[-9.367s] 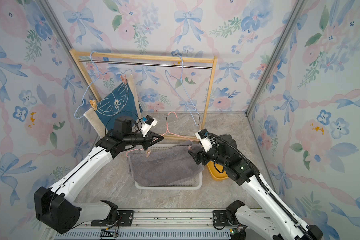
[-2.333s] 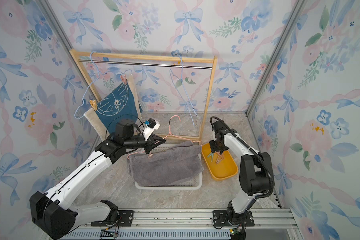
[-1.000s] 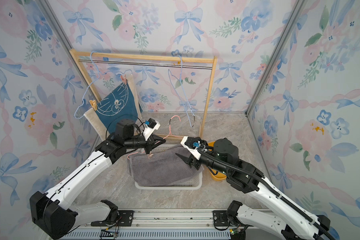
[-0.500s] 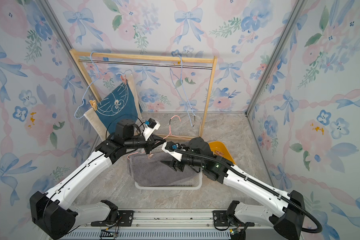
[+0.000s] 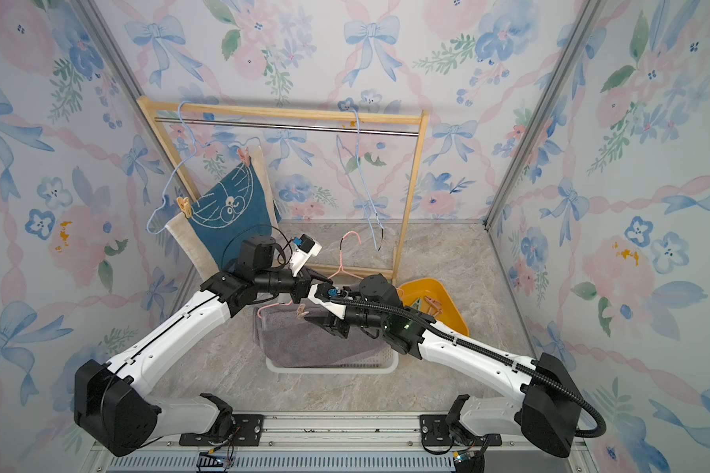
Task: Remove the clothespins securing towels to the hanger
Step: Remove the clothespin from the hanger.
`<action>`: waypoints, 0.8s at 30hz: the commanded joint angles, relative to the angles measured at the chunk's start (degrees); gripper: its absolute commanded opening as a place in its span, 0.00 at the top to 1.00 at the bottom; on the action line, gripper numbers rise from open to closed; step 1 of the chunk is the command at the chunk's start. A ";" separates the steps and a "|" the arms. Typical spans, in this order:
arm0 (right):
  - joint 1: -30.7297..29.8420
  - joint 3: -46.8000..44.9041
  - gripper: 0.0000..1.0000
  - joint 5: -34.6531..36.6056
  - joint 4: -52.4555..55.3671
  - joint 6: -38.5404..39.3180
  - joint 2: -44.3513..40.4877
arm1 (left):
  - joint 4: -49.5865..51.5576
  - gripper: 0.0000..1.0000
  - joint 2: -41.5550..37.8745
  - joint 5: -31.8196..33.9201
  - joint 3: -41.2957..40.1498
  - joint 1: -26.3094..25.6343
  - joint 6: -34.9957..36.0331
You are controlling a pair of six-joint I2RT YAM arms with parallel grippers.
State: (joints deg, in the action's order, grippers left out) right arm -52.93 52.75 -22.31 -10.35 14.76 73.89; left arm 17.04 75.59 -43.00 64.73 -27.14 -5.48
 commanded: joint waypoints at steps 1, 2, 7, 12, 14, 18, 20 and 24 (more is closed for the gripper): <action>-1.57 -0.82 0.47 -1.59 -2.84 1.77 1.23 | -1.74 1.00 0.17 -3.55 -0.10 -0.47 -2.38; -1.75 -0.83 0.47 -1.53 -2.74 1.98 1.51 | -1.82 1.00 0.26 -3.87 -0.13 -0.47 -2.61; -2.36 -1.56 0.45 -1.28 -3.71 2.89 2.26 | -1.83 1.00 0.53 -5.31 -0.13 -0.51 -2.88; -2.71 -1.52 0.39 0.08 -3.64 4.55 2.67 | -1.90 1.00 0.42 -5.58 -0.30 -0.46 -2.62; -2.71 -1.01 0.39 0.07 -3.31 5.13 3.07 | -1.84 1.00 0.26 -5.60 -0.36 -0.59 -2.53; -2.63 -0.09 0.39 0.07 -2.85 6.01 4.31 | -1.90 1.00 0.16 -5.52 -0.39 -0.73 -2.27; -2.62 0.24 0.39 0.15 -2.83 6.33 4.89 | -1.91 1.00 0.00 -5.51 -0.37 -0.85 -2.26; -2.01 0.76 0.38 -0.14 -2.71 6.65 5.21 | -1.86 1.00 0.17 -5.52 -0.35 -0.94 -2.08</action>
State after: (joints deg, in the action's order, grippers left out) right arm -54.92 51.92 -22.09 -12.99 20.45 78.32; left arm 16.75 75.59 -46.78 64.71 -27.46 -7.75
